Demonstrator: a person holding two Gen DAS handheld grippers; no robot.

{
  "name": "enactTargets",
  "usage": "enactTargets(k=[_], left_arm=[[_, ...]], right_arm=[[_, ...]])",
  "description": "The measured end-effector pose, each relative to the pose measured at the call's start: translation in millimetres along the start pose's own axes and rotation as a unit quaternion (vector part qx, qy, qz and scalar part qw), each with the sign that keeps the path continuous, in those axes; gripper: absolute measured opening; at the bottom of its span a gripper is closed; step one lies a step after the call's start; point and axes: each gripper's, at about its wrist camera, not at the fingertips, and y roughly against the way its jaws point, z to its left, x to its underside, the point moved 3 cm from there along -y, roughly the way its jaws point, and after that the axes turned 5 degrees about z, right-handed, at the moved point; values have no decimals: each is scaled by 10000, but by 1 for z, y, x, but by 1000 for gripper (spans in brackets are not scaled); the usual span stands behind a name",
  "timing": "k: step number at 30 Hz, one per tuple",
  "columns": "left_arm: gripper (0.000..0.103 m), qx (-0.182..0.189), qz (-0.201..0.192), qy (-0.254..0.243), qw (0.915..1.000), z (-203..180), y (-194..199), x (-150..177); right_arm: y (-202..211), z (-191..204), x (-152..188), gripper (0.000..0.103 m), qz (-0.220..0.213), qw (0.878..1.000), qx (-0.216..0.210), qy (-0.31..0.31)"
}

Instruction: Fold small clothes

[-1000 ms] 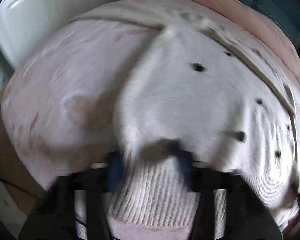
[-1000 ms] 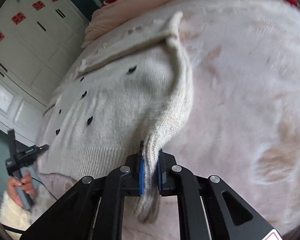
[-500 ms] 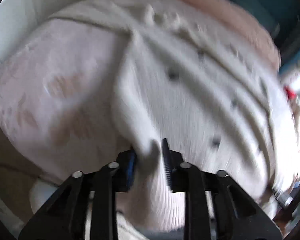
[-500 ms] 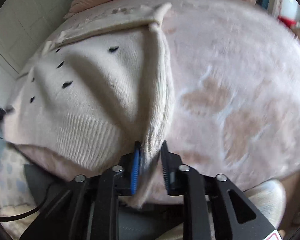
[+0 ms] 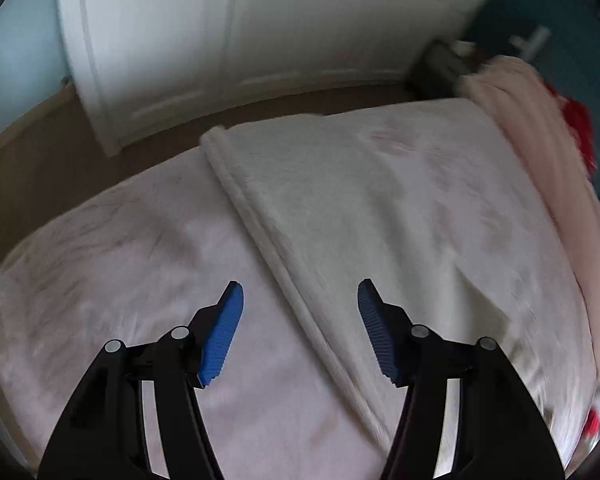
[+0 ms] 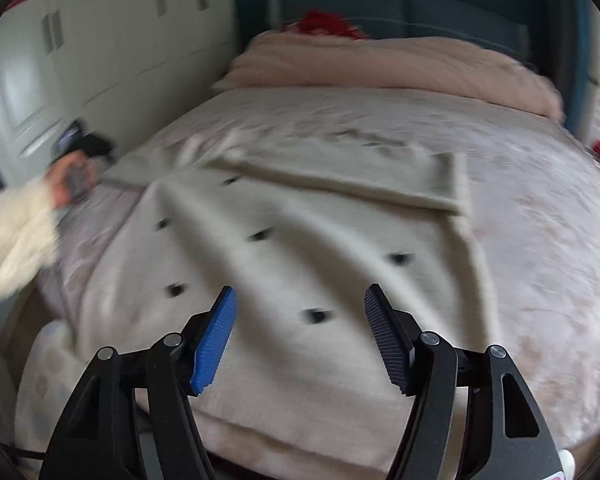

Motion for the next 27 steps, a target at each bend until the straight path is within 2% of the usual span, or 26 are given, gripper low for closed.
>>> enactTargets(k=[2, 3, 4, 5, 6, 7, 10, 13, 15, 18, 19, 20, 21, 24, 25, 27], left_arm=[[54, 6, 145, 360, 9992, 13, -20, -10], [49, 12, 24, 449, 9990, 15, -22, -14], [32, -72, -159, 364, 9992, 12, -20, -19], [17, -73, -165, 189, 9997, 7, -20, -24], [10, -94, -106, -34, 9999, 1, -20, -26], [8, -157, -190, -221, 9995, -9, -13, -27], [7, 110, -690, -713, 9950, -39, 26, -20], [6, 753, -1015, -1427, 9817, -100, 82, 15], [6, 1240, -1085, -2084, 9641, -152, 117, 60], [12, 1690, -865, -3106, 9314, -221, 141, 154], [28, 1808, -619, -3379, 9216, -236, 139, 188], [42, 1853, -413, -3528, 9162, -244, 133, 212], [67, 1859, -217, -3620, 9132, -249, 126, 238], [69, 1880, 235, -3659, 9112, -239, 104, 303], [69, 1888, 332, -3626, 9120, -232, 101, 310], [70, 1993, 464, -3331, 9204, -197, 102, 319]], right_arm=[[-12, 16, -1, 65, 171, 9996, -117, 175], [-18, 21, -2, 65, 251, 9993, -161, 226], [-22, 25, -2, 65, 286, 9992, -179, 228], [-24, 27, -3, 65, 330, 9990, -210, 197], [-27, 25, -4, 65, 360, 9989, -271, 112], [-24, 24, -1, 65, 369, 9988, -306, 56], [-29, 22, 1, 65, 423, 9982, -349, -227], [-33, 6, 2, 65, 426, 9961, -427, -652], [-33, -2, 2, 65, 393, 9946, -442, -850], [-29, -15, 5, 66, 354, 9938, -388, -983], [-28, -21, 7, 66, 357, 9937, -342, -1005], [-26, -28, 9, 67, 363, 9936, -267, -1035], [-25, -32, 11, 67, 376, 9936, -232, -1037], [-19, -46, 15, 67, 318, 9954, -7, -903], [-17, -50, 15, 68, 304, 9962, 56, -815], [-17, -53, 11, 68, 273, 9982, 215, -496]])
